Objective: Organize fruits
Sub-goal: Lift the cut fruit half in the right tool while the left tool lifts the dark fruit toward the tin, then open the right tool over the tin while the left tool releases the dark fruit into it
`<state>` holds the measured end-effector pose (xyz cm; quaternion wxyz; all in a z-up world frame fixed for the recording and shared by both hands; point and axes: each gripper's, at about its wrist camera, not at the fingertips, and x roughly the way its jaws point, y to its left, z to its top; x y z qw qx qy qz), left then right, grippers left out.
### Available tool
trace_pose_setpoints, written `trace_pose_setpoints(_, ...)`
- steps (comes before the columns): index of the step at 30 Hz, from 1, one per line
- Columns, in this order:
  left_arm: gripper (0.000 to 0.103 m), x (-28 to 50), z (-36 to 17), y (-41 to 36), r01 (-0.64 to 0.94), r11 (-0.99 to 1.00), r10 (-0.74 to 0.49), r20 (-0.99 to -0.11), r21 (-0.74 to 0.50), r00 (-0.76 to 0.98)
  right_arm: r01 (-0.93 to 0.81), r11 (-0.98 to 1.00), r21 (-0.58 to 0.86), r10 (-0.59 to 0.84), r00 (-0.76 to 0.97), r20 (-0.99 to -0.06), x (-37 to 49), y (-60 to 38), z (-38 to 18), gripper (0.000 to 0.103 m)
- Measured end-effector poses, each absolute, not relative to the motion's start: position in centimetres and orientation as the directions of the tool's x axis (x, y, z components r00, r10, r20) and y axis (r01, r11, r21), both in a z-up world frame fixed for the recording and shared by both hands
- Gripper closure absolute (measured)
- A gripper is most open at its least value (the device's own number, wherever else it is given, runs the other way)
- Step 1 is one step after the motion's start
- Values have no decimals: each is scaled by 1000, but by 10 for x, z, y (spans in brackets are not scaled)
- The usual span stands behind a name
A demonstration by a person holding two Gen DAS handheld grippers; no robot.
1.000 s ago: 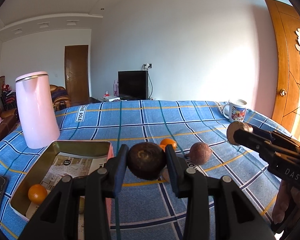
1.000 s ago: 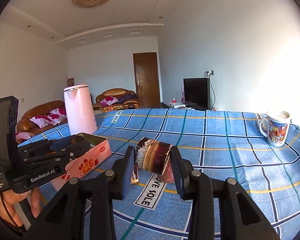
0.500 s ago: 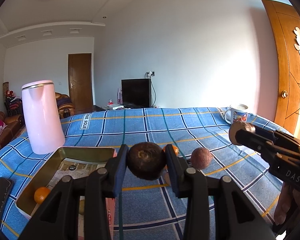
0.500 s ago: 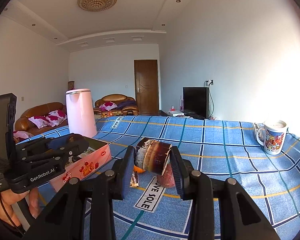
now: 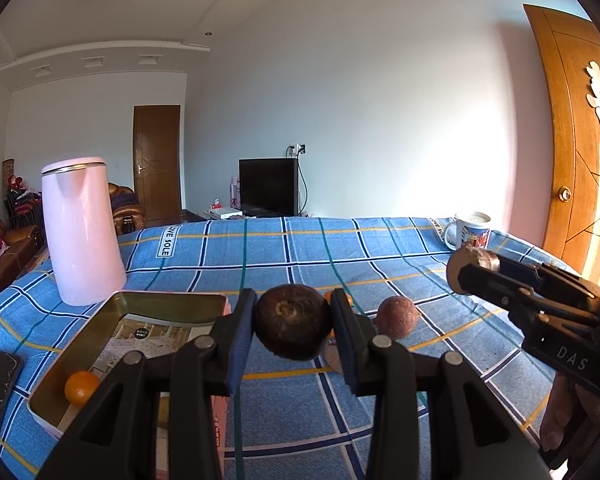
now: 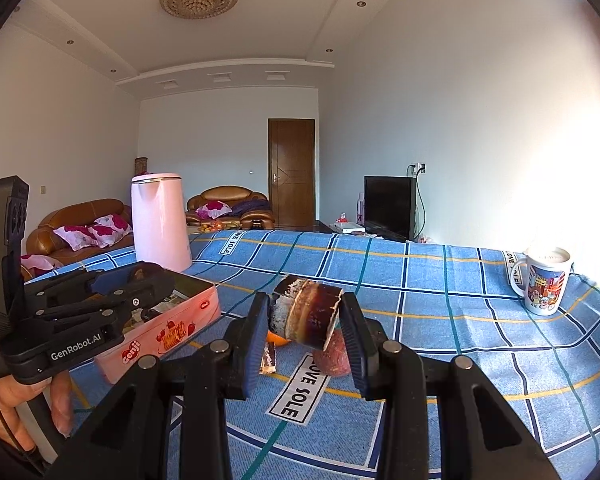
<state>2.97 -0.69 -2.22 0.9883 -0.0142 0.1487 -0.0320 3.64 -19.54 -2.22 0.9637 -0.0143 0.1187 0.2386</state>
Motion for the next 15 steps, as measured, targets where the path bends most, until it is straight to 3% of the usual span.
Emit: trace_pose_setpoints(15, 64, 26, -23, 34, 8, 997, -31, -323, -72, 946, -571, 821, -2, 543, 781, -308, 58, -132, -11, 65)
